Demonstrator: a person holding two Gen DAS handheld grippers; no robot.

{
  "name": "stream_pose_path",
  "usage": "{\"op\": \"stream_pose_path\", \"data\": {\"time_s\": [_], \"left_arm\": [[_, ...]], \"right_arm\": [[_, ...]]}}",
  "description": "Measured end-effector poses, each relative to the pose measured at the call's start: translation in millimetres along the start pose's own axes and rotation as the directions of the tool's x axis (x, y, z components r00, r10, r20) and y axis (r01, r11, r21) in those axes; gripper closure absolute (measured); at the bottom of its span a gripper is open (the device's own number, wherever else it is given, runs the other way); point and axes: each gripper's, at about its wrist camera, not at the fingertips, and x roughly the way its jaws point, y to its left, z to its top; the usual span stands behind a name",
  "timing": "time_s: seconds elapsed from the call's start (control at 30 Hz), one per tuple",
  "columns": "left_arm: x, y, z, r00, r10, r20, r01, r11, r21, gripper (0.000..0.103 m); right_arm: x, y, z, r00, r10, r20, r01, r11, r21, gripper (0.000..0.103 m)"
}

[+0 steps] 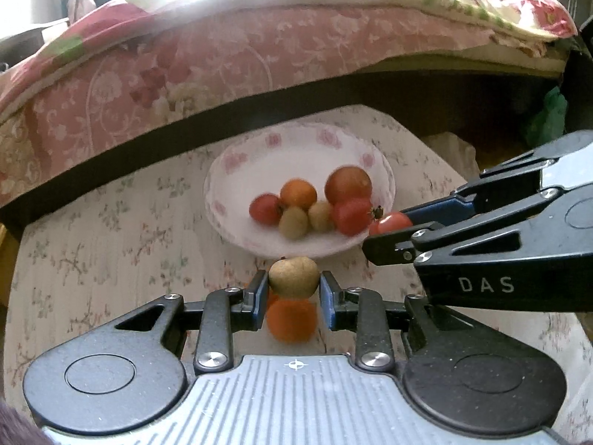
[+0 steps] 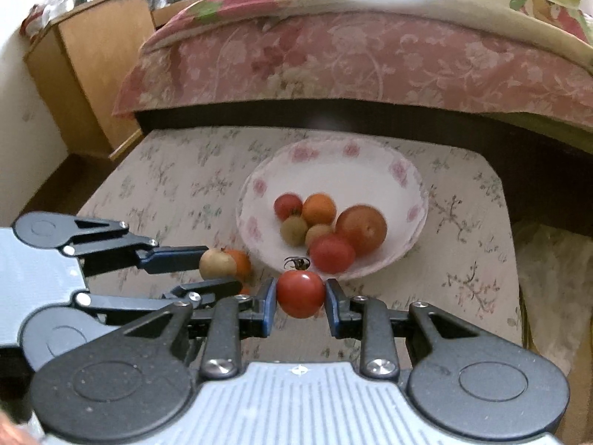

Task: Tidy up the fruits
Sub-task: 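Carry the cherry tomato and tan fruit over the white plate with both tools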

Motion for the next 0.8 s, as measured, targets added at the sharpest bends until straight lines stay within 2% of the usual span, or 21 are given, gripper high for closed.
{"op": "stream_pose_path", "data": {"time_s": [0.2, 0.8], "left_arm": [[12, 5, 12, 1.000, 0.016, 0.010, -0.016, 1.000, -0.003, 0.066], [39, 13, 31, 0.999, 0.028, 0.027, -0.028, 1.000, -0.014, 0.065]], "right_arm": [[8, -7, 11, 1.000, -0.013, 0.021, 0.012, 0.999, 0.035, 0.074], [38, -23, 40, 0.996, -0.072, 0.057, 0.072, 0.997, 0.015, 0.074]]}}
